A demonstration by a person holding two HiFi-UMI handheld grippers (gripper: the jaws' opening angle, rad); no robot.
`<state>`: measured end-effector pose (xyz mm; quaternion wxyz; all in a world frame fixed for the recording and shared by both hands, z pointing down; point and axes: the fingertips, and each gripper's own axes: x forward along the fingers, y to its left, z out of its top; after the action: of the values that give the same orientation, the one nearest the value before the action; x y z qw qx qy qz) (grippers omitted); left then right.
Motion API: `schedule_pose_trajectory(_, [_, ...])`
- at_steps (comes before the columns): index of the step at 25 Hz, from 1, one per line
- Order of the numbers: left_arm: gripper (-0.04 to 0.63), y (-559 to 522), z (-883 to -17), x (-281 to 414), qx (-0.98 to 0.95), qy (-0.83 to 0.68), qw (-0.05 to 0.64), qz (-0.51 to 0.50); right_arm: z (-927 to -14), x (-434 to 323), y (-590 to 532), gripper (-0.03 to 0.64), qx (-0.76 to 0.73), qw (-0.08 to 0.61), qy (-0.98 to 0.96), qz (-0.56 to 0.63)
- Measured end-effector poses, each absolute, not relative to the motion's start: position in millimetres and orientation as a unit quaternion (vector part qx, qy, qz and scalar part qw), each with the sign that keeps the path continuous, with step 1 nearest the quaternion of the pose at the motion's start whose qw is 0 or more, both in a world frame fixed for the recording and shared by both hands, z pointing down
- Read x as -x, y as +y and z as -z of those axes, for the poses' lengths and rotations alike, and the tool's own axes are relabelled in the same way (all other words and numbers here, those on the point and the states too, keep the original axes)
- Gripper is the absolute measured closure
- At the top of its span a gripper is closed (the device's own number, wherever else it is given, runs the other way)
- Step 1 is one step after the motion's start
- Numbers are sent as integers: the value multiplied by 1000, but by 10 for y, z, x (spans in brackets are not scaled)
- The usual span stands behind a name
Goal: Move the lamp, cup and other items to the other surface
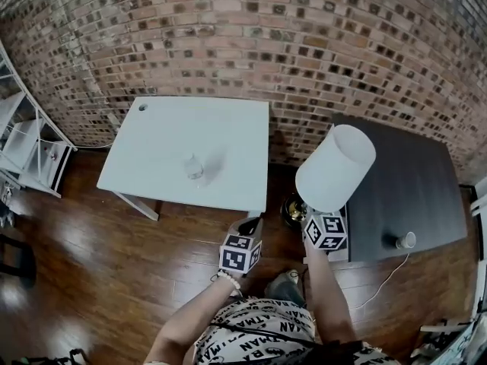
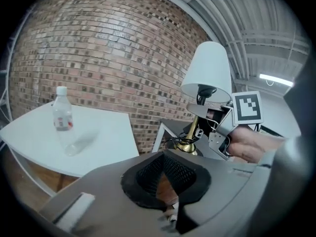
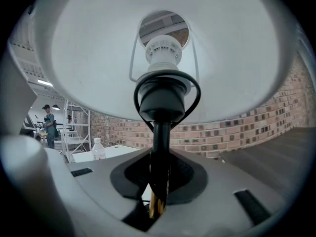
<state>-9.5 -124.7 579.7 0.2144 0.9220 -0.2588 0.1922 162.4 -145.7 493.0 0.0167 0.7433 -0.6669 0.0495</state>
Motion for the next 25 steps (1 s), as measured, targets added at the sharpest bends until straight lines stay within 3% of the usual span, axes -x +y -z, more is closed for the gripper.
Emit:
schedule_pose_trajectory(10, [594, -1794, -5912, 780, -892, -347, 238, -166, -5080, -648, -2474, 556, -658, 31, -751, -51])
schedule_pose_trajectory(25, [594, -2609, -6219, 1161, -821, -481, 267, -151, -5603, 47, -3990, 557, -524, 43, -848, -67])
